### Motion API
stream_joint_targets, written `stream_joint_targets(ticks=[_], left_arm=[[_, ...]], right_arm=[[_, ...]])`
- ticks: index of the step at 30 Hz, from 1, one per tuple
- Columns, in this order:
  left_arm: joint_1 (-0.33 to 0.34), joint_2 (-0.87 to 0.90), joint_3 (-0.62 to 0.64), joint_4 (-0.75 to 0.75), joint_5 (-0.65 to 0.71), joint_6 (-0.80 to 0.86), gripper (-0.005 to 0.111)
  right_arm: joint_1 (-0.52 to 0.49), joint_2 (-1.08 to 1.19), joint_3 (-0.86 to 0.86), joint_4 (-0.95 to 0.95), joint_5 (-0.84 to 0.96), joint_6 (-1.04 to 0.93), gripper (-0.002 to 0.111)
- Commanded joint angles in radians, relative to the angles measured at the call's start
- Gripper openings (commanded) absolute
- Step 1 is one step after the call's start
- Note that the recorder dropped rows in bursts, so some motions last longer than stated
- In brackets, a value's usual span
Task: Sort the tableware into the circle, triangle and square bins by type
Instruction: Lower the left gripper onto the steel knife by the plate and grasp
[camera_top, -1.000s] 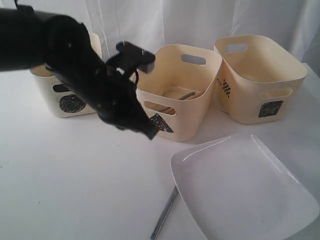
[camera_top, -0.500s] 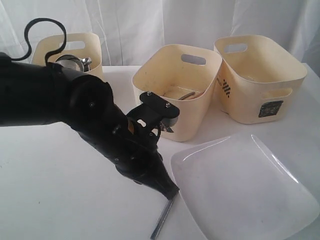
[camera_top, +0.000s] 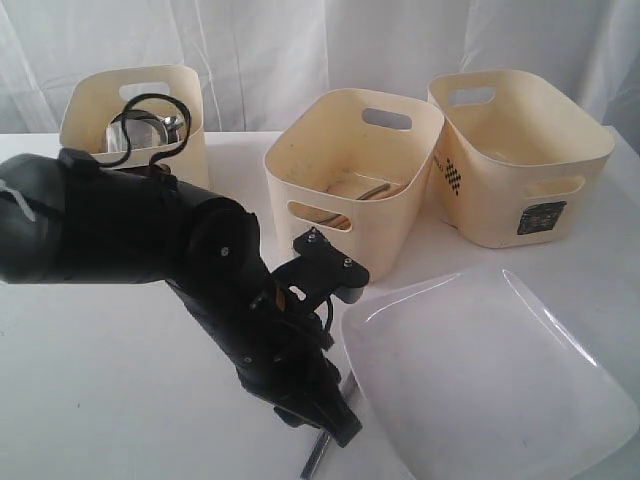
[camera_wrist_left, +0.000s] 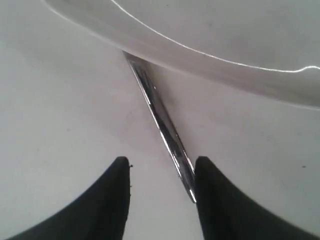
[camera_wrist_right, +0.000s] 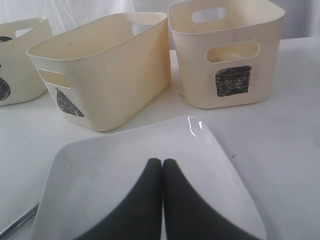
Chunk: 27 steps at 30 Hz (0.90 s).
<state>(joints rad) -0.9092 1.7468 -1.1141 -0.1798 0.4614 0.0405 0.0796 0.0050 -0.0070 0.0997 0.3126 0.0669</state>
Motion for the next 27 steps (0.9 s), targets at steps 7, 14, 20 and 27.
stream_joint_targets(ticks=[7, 14, 20, 27], left_arm=[[-0.012, 0.049, 0.008, -0.029, -0.064, -0.058, 0.047], [-0.012, 0.061, 0.008, -0.029, -0.134, -0.133, 0.047], [-0.012, 0.065, 0.008, -0.027, -0.155, -0.134, 0.047], [-0.012, 0.103, 0.008, -0.027, -0.144, -0.137, 0.047]], right_arm=[[0.002, -0.005, 0.007, 0.002, -0.014, -0.004, 0.0], [0.002, -0.005, 0.007, 0.002, -0.014, -0.004, 0.0], [0.002, -0.005, 0.007, 0.002, -0.014, -0.004, 0.0], [0.002, -0.005, 0.007, 0.002, -0.014, -0.004, 0.0]])
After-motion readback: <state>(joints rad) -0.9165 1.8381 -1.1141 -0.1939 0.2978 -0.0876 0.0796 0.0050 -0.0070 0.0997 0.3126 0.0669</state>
